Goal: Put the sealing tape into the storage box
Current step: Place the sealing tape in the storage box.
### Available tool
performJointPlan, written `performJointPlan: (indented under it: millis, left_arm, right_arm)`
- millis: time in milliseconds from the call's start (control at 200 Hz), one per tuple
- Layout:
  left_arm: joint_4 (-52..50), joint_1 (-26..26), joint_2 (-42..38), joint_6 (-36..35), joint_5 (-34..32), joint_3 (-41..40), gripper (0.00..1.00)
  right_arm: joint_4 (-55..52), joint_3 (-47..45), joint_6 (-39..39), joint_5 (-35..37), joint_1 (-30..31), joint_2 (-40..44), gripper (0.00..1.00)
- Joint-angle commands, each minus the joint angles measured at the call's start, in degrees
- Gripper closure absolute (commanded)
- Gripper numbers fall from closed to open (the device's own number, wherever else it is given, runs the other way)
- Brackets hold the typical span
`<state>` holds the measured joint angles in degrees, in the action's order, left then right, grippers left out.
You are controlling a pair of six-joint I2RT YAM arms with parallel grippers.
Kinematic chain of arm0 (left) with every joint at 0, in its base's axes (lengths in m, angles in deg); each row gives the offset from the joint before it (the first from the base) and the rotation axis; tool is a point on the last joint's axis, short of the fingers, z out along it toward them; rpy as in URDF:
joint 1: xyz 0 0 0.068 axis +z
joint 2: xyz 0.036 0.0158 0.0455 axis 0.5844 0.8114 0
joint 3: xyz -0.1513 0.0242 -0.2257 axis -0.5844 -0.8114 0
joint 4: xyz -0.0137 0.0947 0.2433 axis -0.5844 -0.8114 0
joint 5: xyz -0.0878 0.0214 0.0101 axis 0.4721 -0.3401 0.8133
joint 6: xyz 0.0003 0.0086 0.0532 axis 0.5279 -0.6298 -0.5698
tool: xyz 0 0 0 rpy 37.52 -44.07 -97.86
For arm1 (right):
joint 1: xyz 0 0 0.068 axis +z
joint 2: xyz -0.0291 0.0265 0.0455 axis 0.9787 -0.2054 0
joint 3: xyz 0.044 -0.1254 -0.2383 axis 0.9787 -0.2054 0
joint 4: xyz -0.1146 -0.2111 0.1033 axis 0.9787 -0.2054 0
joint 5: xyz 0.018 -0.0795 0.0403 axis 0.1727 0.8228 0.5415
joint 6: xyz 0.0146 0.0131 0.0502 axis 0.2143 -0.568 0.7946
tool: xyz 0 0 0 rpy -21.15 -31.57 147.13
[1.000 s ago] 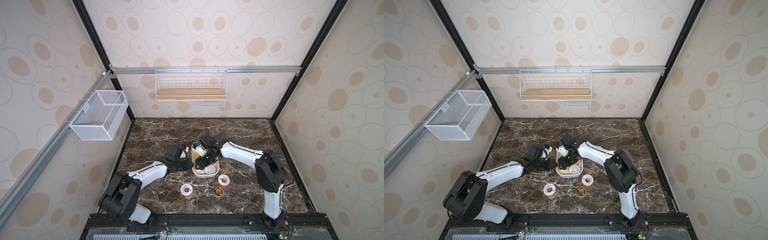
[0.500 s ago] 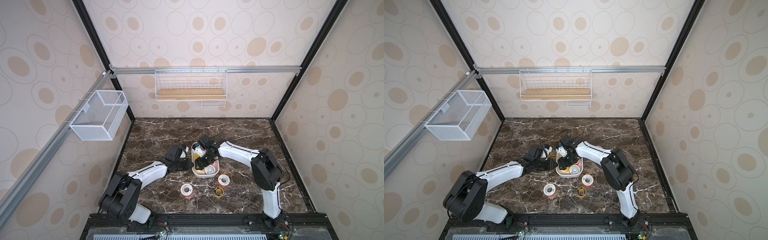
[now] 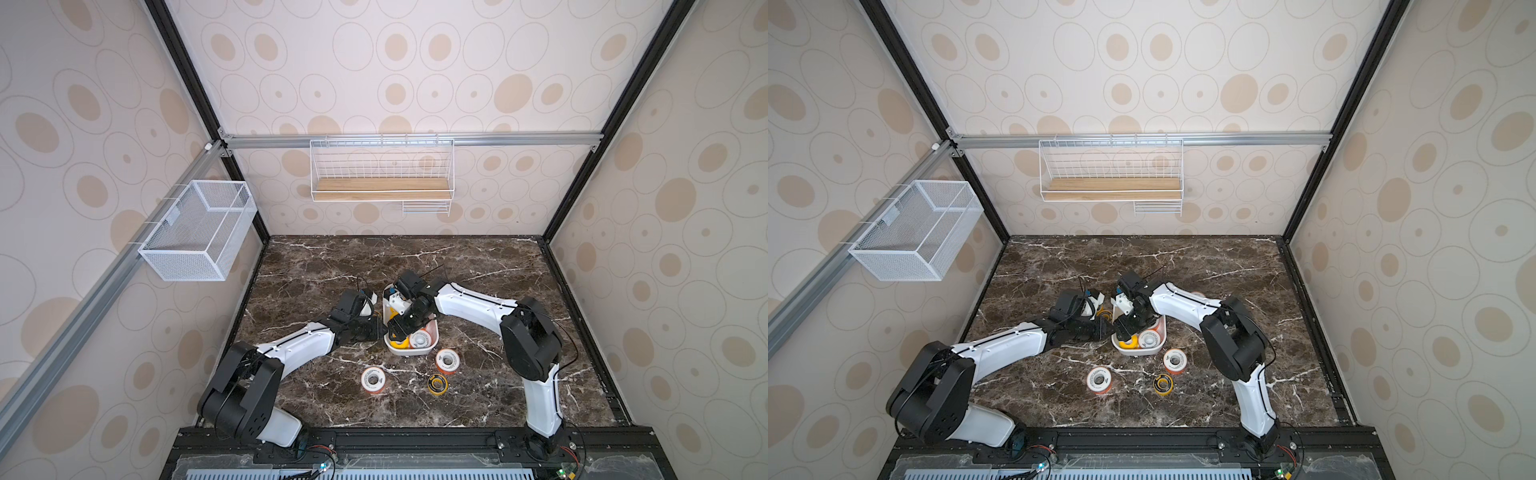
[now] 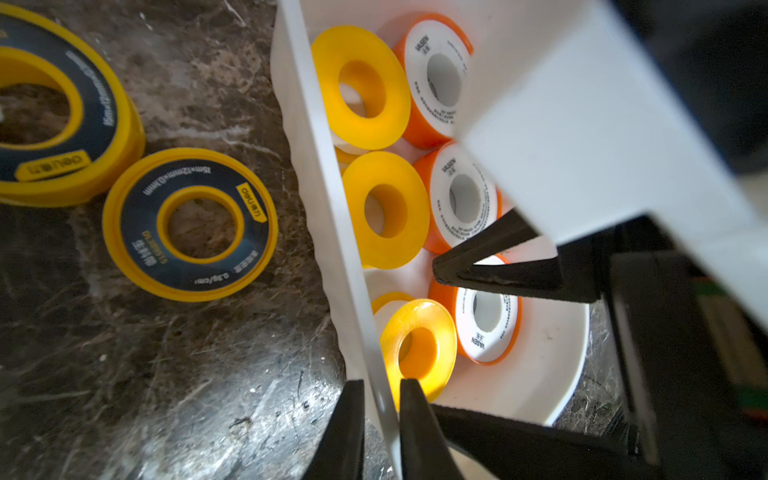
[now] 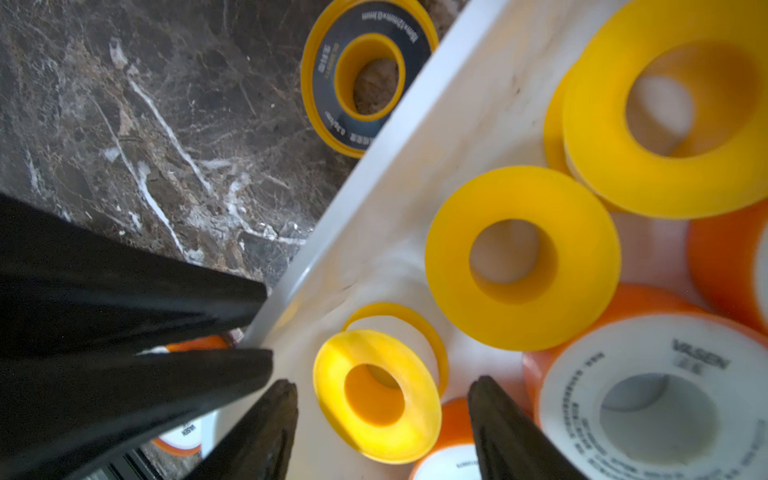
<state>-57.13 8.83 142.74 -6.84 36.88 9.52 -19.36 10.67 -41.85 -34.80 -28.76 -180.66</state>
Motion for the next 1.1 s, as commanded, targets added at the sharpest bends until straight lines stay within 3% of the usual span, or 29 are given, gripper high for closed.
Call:
performJointPlan:
  millis: [0, 225, 401, 691, 1097]
  left_arm:
    - [-2.13, 0.48, -1.35, -1.15, -0.09, 0.8, 0.77]
    - [-6.28, 0.47, -5.01, -2.83, -1.81, 2.05, 0.6]
    - [-11.03, 0.46, -9.94, -4.39, -6.63, 2.98, 0.49]
    - [-15.5, 0.48, -16.3, -4.76, -16.08, 2.39, 0.48]
    - [-21.83, 0.48, -20.09, -5.13, -23.19, 2.25, 0.47]
  right_arm:
    - [-0.61, -0.1, -0.3, 1.02, 0.51, 1.83, 0.29]
    - [5.86, -6.38, 0.31, 1.19, 0.46, 10.02, 0.28]
    - [11.68, -13.5, 1.19, 5.86, 0.14, 18.19, 0.27]
    - [18.32, -24.17, 3.17, 12.78, -3.61, 29.58, 0.26]
    - [24.38, -34.49, 4.37, 11.48, -13.46, 35.27, 0.26]
